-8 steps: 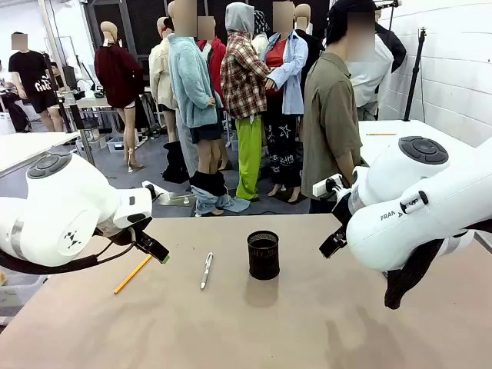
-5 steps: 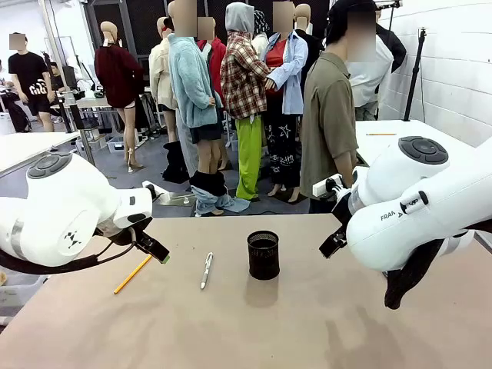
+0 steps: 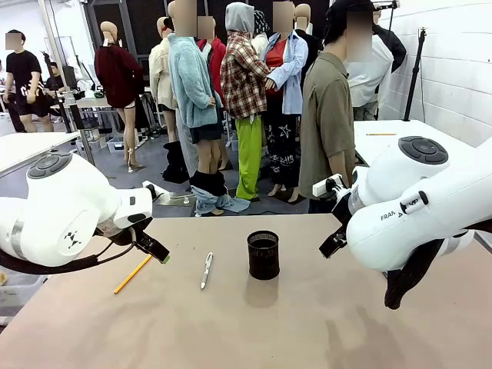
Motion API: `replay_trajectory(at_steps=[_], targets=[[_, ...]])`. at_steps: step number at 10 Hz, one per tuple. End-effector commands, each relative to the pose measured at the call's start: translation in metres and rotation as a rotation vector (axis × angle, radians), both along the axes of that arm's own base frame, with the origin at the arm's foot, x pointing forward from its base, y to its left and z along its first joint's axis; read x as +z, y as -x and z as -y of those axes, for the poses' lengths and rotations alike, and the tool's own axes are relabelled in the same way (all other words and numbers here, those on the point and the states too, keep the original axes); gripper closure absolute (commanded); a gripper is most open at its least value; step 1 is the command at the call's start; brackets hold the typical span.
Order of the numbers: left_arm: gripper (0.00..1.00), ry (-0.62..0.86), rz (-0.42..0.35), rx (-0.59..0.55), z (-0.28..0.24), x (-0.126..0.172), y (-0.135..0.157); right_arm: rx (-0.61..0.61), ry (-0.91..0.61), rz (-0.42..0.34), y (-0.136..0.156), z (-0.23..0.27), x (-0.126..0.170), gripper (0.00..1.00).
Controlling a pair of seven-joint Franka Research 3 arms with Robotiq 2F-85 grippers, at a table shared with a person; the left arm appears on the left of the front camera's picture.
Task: Place the pens into the pen holder.
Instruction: Pick up a writing instrument from the table and place it into the Pen holder.
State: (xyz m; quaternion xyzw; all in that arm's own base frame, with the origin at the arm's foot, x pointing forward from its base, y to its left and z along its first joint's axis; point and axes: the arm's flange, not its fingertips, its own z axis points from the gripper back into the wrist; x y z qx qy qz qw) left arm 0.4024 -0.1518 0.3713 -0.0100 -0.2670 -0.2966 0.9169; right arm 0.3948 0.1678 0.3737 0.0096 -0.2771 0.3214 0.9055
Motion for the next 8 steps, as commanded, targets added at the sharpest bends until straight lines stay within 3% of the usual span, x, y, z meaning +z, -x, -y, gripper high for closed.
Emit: replay_trajectory(at_steps=[1, 4, 8], targets=[[0.0, 0.001, 0.0, 0.002, -0.001, 0.0, 0.0, 0.0, 0.0, 0.0, 0.0, 0.0, 0.0, 0.0], [0.0, 0.001, 0.0, 0.002, -0.001, 0.0, 0.0, -0.132, 0.075, -0.186, -0.035, 0.018, 0.007, 0.0], [0.0, 0.001, 0.0, 0.002, -0.001, 0.0, 0.0, -0.268, 0.204, -0.315, -0.085, 0.035, -0.015, 0.0]])
